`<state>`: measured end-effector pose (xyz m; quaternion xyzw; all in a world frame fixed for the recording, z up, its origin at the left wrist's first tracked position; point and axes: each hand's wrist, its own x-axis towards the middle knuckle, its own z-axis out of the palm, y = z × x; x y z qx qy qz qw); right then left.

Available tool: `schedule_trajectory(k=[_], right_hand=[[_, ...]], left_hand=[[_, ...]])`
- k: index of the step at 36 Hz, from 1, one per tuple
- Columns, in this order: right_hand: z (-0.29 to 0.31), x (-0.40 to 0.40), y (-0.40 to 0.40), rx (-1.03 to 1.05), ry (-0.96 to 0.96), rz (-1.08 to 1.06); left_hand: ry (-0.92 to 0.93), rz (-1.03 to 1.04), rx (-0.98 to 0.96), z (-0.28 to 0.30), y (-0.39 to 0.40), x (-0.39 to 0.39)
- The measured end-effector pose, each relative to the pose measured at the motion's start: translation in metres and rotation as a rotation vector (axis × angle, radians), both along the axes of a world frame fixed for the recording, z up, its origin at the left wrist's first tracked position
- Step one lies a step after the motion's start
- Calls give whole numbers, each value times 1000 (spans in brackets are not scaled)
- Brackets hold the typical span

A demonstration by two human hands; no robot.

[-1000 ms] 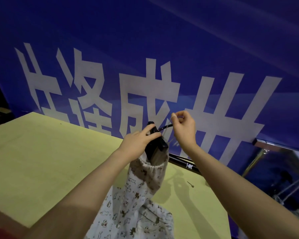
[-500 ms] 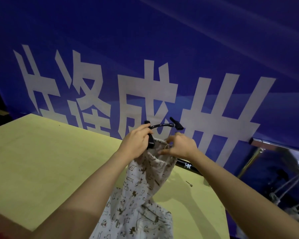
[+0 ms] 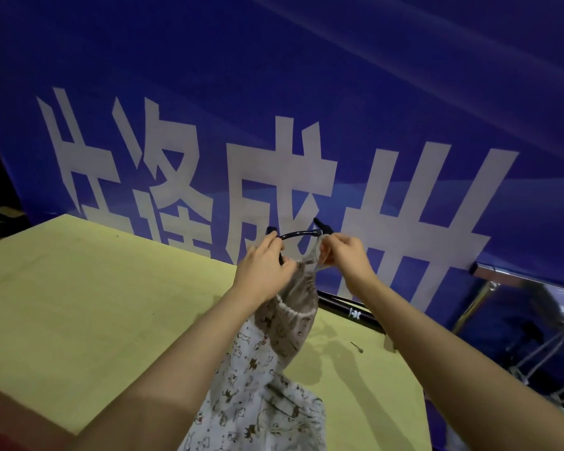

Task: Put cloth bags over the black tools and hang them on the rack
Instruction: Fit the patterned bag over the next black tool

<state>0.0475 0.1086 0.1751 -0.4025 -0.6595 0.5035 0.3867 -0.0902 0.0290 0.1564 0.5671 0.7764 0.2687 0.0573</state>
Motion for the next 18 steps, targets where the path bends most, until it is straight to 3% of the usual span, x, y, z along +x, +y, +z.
schedule_trajectory(k=[5,12,15,18], right_hand=[[16,-18,-3,55,88,0],[43,-32,-8,353,91,-17],[58,-27,-9,396,143,-35],[72,-17,-9,410,186,-25]], left_hand=[[101,5,77,5,1,6],[187,0,139,16,-2,7],[170,5,160,26,-1,12],[34,2,172,39,2,23]])
